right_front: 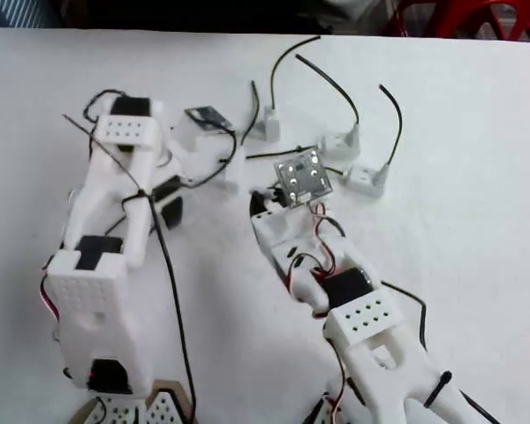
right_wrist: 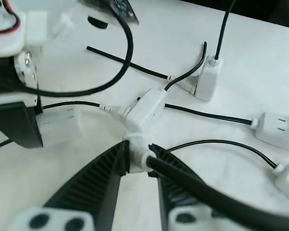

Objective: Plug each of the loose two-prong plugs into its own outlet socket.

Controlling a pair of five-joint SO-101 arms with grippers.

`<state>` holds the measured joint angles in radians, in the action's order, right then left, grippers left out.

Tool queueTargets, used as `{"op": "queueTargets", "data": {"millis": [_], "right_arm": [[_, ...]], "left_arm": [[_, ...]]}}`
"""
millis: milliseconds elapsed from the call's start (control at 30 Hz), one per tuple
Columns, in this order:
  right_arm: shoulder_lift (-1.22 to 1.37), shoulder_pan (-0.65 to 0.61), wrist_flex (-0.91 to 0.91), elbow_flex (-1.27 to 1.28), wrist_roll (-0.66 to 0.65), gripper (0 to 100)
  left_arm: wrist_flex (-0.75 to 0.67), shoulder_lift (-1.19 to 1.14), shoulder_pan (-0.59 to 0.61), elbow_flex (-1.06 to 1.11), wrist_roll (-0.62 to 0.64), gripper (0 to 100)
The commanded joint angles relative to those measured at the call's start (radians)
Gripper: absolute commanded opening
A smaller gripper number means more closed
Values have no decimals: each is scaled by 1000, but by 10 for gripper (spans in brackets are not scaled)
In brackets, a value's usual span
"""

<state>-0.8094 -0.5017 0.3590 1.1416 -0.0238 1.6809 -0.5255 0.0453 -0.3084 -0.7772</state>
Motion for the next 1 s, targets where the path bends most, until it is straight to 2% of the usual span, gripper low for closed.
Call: {"op": "queueTargets", "data": {"millis": [0, 200, 433, 633, 833, 967], "right_arm": [[-25, 12, -22, -14, -5, 18], [-25, 13, -28, -14, -5, 18], [-25, 13, -21, -14, -5, 18], [-25, 12, 12, -25, -5, 18], [-25, 1, 220, -137, 3, 18], [-10, -74, 259, -147, 3, 17]], "left_arm": [[-83, 99, -56, 101, 69, 162], [-281, 315, -139, 436, 72, 170], [-428, 596, -140, 726, 83, 277], [-427, 636, -44, 712, 112, 276], [-361, 651, 87, 628, 161, 259], [-393, 777, 140, 710, 169, 245]]}}
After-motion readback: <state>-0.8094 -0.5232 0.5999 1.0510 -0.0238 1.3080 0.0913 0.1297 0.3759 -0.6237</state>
